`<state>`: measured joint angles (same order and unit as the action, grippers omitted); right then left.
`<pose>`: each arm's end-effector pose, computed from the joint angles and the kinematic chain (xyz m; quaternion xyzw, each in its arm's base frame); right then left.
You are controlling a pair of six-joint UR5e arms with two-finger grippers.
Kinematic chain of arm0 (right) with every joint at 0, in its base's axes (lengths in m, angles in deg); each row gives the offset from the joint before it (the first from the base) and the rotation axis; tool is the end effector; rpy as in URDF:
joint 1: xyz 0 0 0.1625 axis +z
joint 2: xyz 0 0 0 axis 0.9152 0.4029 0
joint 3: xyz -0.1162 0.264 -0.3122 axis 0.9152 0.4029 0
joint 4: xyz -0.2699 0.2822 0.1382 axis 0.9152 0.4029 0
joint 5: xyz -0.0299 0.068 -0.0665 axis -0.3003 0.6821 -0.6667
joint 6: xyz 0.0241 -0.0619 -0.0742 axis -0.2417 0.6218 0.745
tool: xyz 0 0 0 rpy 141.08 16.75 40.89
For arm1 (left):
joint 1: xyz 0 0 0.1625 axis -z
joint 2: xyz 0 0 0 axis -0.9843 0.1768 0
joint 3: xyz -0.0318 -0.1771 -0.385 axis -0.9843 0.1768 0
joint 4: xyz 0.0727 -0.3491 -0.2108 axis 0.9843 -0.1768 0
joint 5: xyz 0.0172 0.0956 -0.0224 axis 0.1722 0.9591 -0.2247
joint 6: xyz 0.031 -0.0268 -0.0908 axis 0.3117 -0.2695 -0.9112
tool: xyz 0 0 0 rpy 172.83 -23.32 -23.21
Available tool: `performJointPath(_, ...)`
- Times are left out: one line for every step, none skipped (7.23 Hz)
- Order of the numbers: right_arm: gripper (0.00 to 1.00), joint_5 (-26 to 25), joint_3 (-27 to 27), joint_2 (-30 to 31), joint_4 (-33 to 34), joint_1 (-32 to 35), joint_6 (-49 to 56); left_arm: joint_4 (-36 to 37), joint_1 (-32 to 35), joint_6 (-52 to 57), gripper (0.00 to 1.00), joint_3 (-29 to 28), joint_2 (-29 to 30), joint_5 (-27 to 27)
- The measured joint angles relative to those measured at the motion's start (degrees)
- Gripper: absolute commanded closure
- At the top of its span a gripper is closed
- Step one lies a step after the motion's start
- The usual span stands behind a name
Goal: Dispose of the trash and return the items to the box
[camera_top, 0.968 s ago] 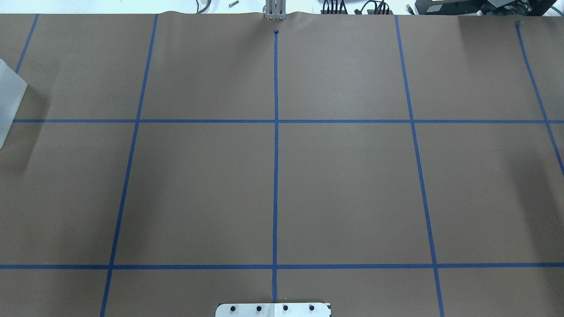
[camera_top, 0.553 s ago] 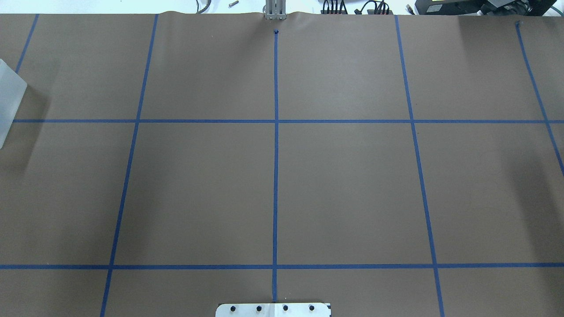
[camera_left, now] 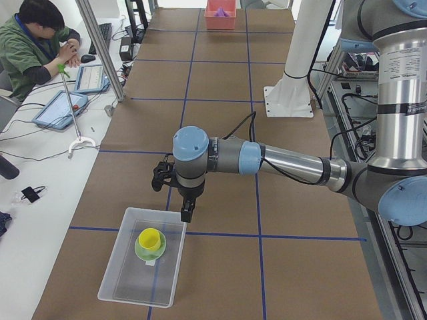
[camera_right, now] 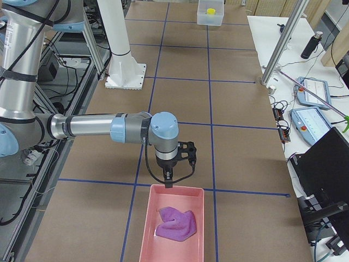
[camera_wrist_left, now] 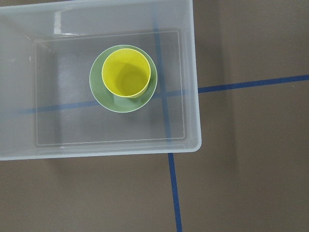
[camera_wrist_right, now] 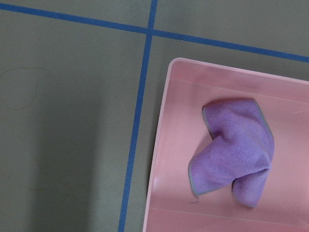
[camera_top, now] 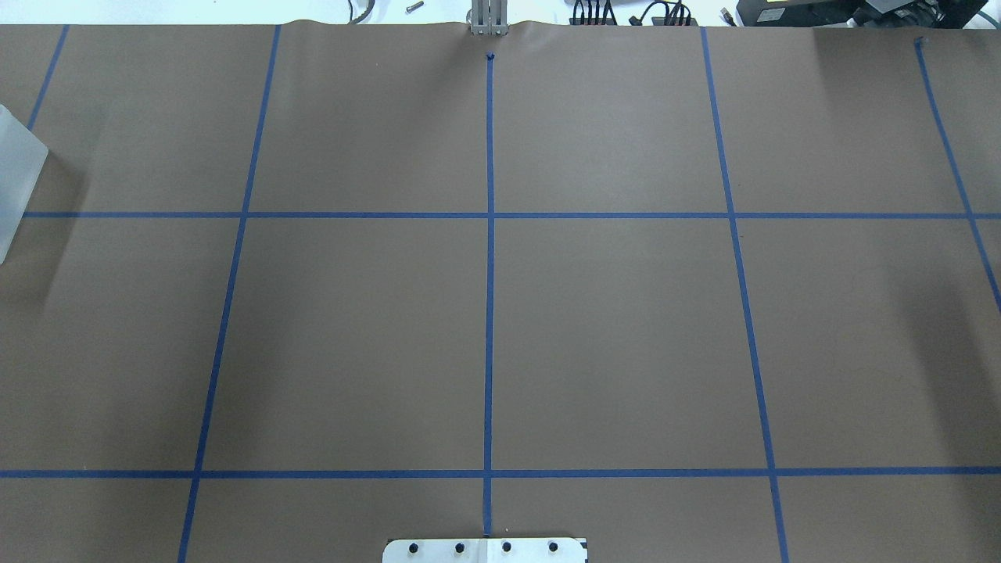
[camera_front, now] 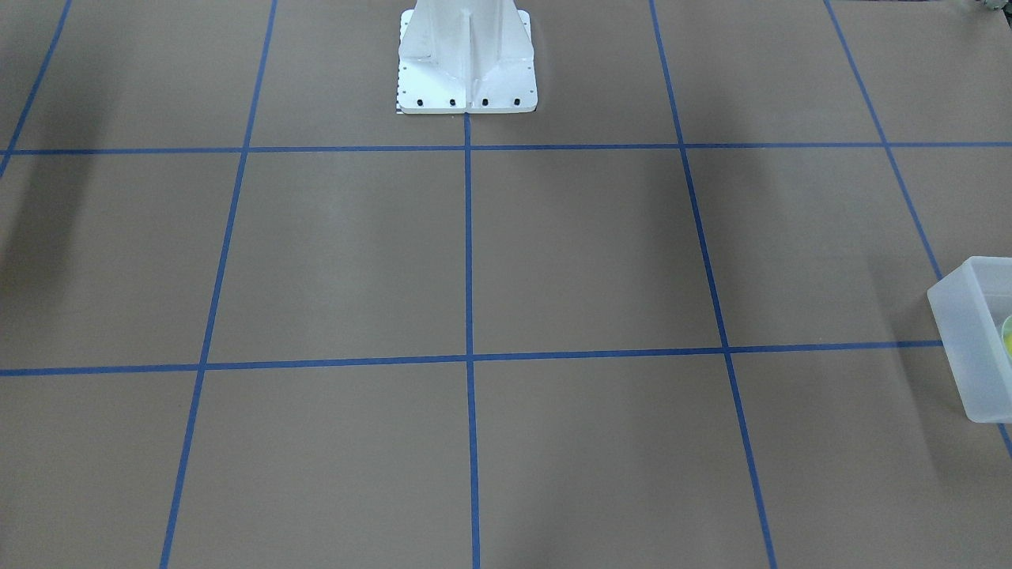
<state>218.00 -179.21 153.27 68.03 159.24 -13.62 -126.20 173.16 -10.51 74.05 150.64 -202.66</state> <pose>0.0891 -0.3685 0.6119 0.0365 -0.3374 -0.0574 0.9389 -0.0914 -0.4513 0.5690 0.0626 0.3657 0.0372 0.9279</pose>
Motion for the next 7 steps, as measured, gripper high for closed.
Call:
performJointPath(0.00, 1.04, -0.03, 0.00, 0.03, -0.01, 0.00, -0.02, 0.00, 0.02, 0.02, -0.16, 0.00, 0.00)
performJointPath(0.00, 2.12, -0.05, -0.01, 0.04, -0.01, 0.00, -0.03, 0.00, 0.03, 0.02, -0.38, 0.00, 0.00)
performJointPath(0.00, 2.64, -0.05, -0.01, 0.05, -0.01, 0.00, -0.04, 0.00, 0.03, 0.02, -0.50, 0.00, 0.02)
performJointPath(0.00, 2.85, -0.05, -0.01, 0.05, 0.00, 0.00, -0.04, 0.00, 0.03, 0.02, -0.54, 0.00, 0.06)
performJointPath(0.00, 2.93, -0.09, 0.01, 0.05, 0.01, 0.00, -0.04, 0.00, 0.03, 0.02, -0.56, 0.00, 0.08)
performJointPath(0.00, 2.99, -0.11, 0.05, 0.05, 0.01, 0.02, -0.04, 0.00, 0.03, 0.02, -0.57, 0.00, 0.08)
performJointPath(0.00, 3.06, -0.19, 0.07, 0.05, 0.00, 0.04, -0.04, 0.00, 0.03, 0.02, -0.57, 0.00, 0.09)
